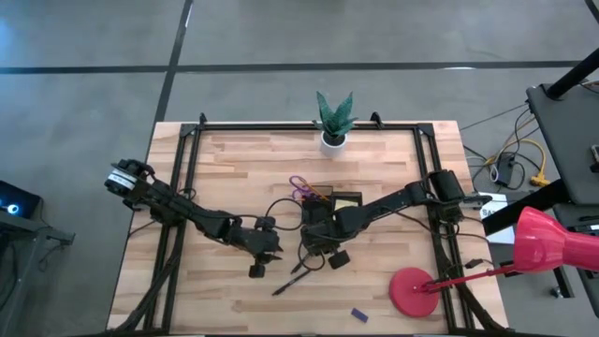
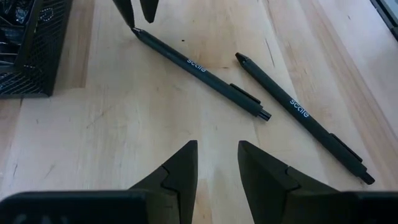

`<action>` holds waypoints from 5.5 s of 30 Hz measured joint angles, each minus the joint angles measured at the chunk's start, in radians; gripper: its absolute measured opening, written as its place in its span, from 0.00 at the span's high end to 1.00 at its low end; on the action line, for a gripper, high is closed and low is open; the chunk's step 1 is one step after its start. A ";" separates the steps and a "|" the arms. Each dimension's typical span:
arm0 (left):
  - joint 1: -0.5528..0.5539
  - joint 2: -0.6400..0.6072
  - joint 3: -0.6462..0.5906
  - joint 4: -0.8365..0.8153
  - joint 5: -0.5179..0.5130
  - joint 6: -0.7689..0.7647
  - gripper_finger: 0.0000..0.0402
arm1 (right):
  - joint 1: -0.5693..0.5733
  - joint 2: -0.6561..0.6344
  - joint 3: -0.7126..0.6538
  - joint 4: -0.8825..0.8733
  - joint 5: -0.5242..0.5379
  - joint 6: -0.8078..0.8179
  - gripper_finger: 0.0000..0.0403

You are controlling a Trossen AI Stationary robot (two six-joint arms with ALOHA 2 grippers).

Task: Pick and place office supplies into organizer
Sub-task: Put the top black pen into the black organizer

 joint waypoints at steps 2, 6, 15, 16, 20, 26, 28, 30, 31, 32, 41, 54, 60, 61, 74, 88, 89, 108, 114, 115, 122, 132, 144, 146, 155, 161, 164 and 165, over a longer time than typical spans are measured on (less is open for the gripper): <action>0.000 0.000 0.000 0.000 0.000 0.000 0.75 | 0.000 0.000 -0.002 0.000 0.000 -0.027 0.80; 0.000 0.000 0.000 0.000 0.000 -0.001 0.75 | 0.000 0.000 -0.003 0.003 0.000 -0.043 0.74; 0.000 0.000 0.000 0.000 0.000 -0.001 0.75 | -0.001 0.001 -0.005 0.057 0.000 -0.035 0.77; 0.000 0.000 0.000 0.000 0.000 -0.001 0.75 | -0.001 0.004 -0.005 0.057 0.000 -0.034 0.79; 0.000 0.000 0.000 -0.001 0.000 -0.001 0.75 | 0.000 0.019 -0.005 0.043 0.000 0.001 0.85; 0.000 0.000 0.000 -0.002 0.000 -0.001 0.75 | 0.000 0.042 -0.006 0.041 0.000 0.018 0.88; 0.000 0.000 0.000 -0.002 0.000 -0.001 0.75 | 0.000 0.043 -0.006 0.040 0.000 0.021 0.88; 0.000 0.000 -0.001 -0.002 0.000 -0.001 0.75 | 0.000 0.043 -0.006 0.039 0.000 0.023 0.88; 0.000 0.000 -0.001 -0.002 0.000 -0.001 0.75 | 0.000 0.043 -0.005 0.038 0.000 0.028 0.88; 0.000 0.000 -0.001 -0.002 0.000 -0.001 0.75 | 0.000 0.043 -0.005 0.037 -0.001 0.041 0.89; 0.000 0.000 -0.006 0.001 0.000 -0.001 0.75 | 0.000 0.045 -0.004 0.037 -0.022 0.205 0.94; 0.000 0.000 -0.037 -0.042 -0.123 -0.049 0.75 | 0.012 0.051 -0.008 0.086 -0.022 0.294 0.95; 0.006 0.000 -0.035 -0.036 -0.071 -0.025 0.75 | 0.012 0.052 -0.008 0.085 -0.022 0.299 0.95; 0.006 0.000 -0.035 -0.030 -0.053 -0.025 0.75 | 0.012 0.052 -0.008 0.085 -0.021 0.299 0.95; 0.008 0.037 -0.018 -0.014 -0.045 -0.025 0.65 | 0.012 0.052 -0.009 0.098 -0.019 0.301 0.95; 0.006 0.131 0.016 -0.004 -0.038 -0.024 0.56 | 0.012 0.053 -0.010 0.104 -0.017 0.302 0.93; 0.006 0.137 0.016 -0.001 -0.038 -0.024 0.57 | 0.012 0.053 -0.010 0.104 -0.017 0.302 0.93; 0.008 0.144 0.015 0.008 -0.057 -0.022 0.91 | 0.012 0.053 -0.011 0.117 -0.019 0.340 0.93; 0.009 0.122 0.023 -0.018 -0.055 -0.012 0.91 | 0.013 0.039 -0.003 0.115 -0.021 0.446 0.93; 0.008 0.113 0.028 -0.043 -0.061 0.000 0.91 | 0.013 0.033 0.002 0.115 -0.013 0.472 0.93; 0.009 0.010 0.129 -0.353 -0.186 0.154 0.91 | 0.039 -0.036 0.008 0.099 0.217 0.665 0.93; 0.040 -0.167 0.334 -0.747 -0.347 0.382 0.91 | 0.159 -0.174 0.069 -0.161 0.851 1.218 0.86; 0.134 -0.161 0.591 -0.978 -0.556 0.886 0.90 | 0.318 -0.206 0.196 -0.787 1.233 2.133 0.84; 0.159 -0.139 0.611 -0.971 -0.558 0.986 0.90 | 0.324 -0.209 0.206 -0.819 1.300 2.195 0.84; 0.241 0.011 0.706 -0.965 -0.606 1.310 0.89 | 0.327 -0.263 0.289 -0.819 1.428 2.125 0.86; 0.287 0.135 0.786 -0.967 -0.717 1.453 0.89 | 0.331 -0.289 0.370 -0.818 1.458 1.985 0.87; 0.295 0.189 0.823 -0.967 -0.728 1.471 0.89 | 0.329 -0.289 0.400 -0.818 1.458 1.913 0.87; 0.294 0.203 0.833 -0.965 -0.728 1.473 0.89 | 0.329 -0.289 0.408 -0.818 1.457 1.898 0.87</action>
